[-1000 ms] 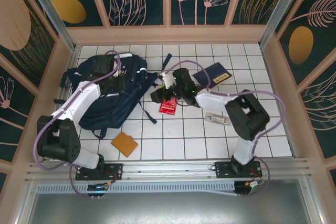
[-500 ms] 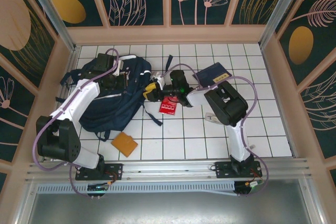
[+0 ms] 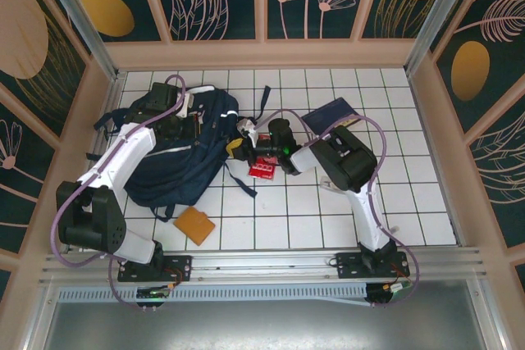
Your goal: Pack books, pencil case, and school supplies into a backpack
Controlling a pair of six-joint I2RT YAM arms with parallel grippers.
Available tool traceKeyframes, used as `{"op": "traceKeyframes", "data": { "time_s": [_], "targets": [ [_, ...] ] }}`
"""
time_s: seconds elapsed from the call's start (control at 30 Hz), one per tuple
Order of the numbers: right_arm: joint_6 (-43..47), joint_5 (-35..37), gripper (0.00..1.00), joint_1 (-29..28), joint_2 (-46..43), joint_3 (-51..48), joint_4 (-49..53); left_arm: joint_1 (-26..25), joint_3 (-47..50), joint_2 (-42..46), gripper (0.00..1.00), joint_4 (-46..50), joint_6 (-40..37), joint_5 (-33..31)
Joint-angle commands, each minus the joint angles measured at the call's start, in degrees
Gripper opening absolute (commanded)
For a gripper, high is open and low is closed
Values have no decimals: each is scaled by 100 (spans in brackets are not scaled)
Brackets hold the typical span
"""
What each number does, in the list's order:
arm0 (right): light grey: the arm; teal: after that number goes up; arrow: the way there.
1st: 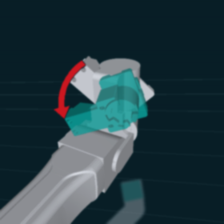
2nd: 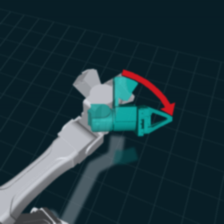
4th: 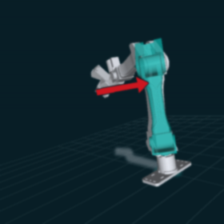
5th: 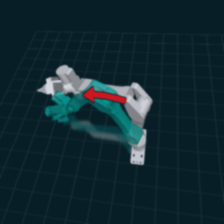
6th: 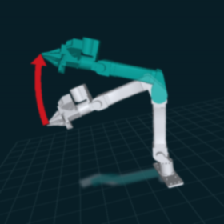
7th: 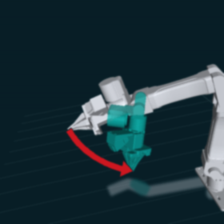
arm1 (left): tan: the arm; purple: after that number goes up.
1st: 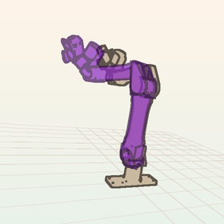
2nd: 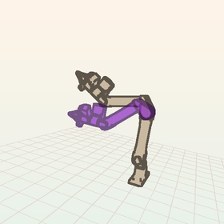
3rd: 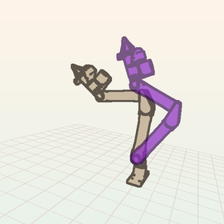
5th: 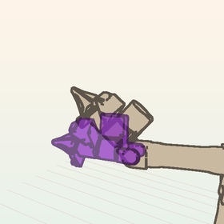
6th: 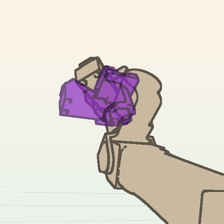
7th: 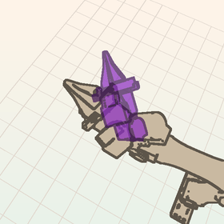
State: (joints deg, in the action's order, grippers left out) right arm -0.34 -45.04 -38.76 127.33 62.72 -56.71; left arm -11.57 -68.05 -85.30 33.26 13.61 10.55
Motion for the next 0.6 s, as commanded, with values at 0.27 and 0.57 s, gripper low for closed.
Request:
{"op": "traceKeyframes", "data": {
  "time_s": [0.27,0.57],
  "targets": [
    [32,37,0,-34,-145,-885,-1626,-14,-229,80,0,-427,-64,448],
    [-243,1004,54,34,-62,-808,-1359,-11,-305,161,0,-241,-210,501]
  ]
}}
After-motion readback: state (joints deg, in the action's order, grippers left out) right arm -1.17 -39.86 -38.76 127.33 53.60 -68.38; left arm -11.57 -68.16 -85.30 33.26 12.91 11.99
